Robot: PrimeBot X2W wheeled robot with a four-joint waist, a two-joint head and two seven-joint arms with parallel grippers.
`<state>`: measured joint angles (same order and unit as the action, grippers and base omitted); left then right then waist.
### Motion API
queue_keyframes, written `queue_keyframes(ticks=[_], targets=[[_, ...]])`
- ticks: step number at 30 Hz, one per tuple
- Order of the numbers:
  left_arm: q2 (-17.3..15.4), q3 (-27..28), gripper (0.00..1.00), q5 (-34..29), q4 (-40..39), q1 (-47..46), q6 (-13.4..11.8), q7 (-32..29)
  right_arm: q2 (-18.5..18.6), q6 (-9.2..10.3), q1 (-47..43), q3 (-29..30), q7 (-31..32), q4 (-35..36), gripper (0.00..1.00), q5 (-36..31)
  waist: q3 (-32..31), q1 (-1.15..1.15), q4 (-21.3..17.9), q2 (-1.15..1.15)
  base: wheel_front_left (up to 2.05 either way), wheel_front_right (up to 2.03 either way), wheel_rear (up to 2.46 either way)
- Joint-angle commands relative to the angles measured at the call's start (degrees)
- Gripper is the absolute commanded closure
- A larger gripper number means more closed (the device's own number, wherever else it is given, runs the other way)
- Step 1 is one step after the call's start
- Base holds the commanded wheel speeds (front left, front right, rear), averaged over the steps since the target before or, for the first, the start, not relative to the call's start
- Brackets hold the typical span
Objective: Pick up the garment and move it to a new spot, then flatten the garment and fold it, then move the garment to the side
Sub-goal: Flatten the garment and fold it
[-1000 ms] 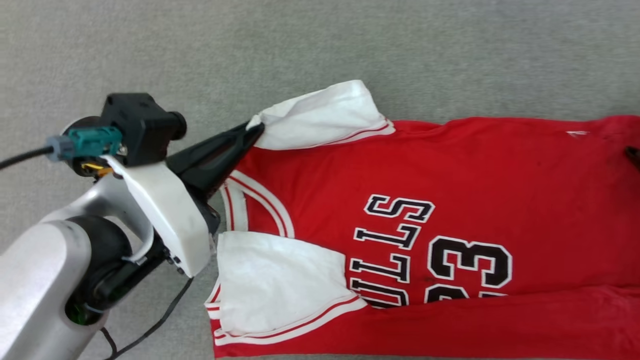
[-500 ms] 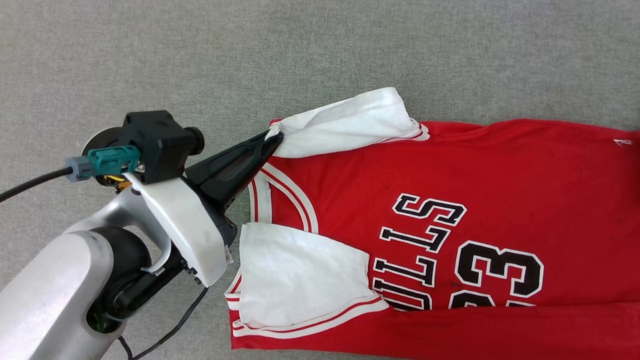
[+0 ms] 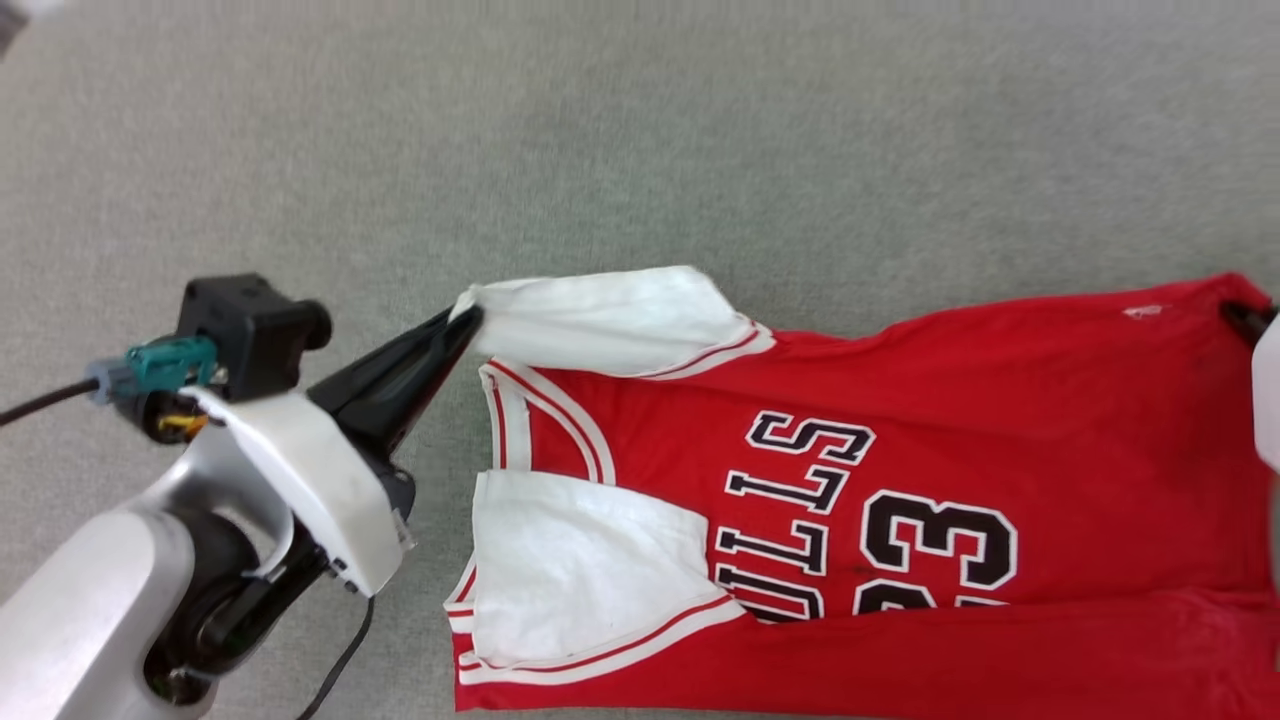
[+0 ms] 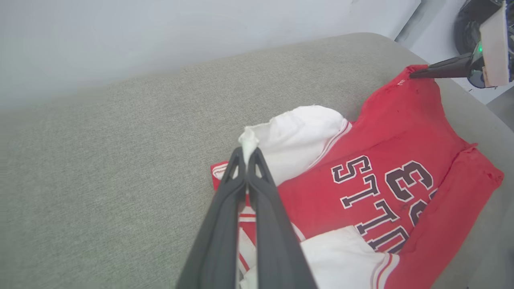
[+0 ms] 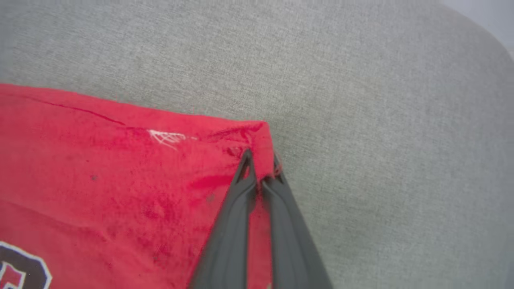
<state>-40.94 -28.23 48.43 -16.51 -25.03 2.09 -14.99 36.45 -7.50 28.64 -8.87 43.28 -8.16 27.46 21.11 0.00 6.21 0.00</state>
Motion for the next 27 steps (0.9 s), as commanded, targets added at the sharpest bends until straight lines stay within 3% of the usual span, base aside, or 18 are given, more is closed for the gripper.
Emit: queue_keyframes(ticks=[1,12,19,27], targets=[[-0.5,0.5,1.00,0.2,0.0,1.4,-0.6,0.5,0.4,0.02,-1.6,0.2,-0.7,0.8,1.00,0.5,-2.6,0.00,-1.1,0.00,0.00,0.00,0.00],[-3.9,0.9,1.00,3.5,-1.7,16.4,-4.5,2.5,-0.4,0.03,-18.7,4.0,-8.4,8.2,1.00,2.1,-9.0,0.00,-1.4,0.00,0.00,0.00,0.00],[-2.4,-3.0,1.00,3.2,-0.5,20.5,-4.0,1.9,0.8,0.03,-26.3,3.0,-11.2,8.7,1.00,4.6,-9.0,0.00,-1.0,0.00,0.00,0.00,0.00],[-0.5,-6.9,1.00,2.2,5.4,21.5,-2.6,1.1,4.8,0.03,-29.8,-3.4,-15.8,5.5,1.00,6.4,-8.3,0.00,-1.1,0.00,0.00,0.00,0.00]])
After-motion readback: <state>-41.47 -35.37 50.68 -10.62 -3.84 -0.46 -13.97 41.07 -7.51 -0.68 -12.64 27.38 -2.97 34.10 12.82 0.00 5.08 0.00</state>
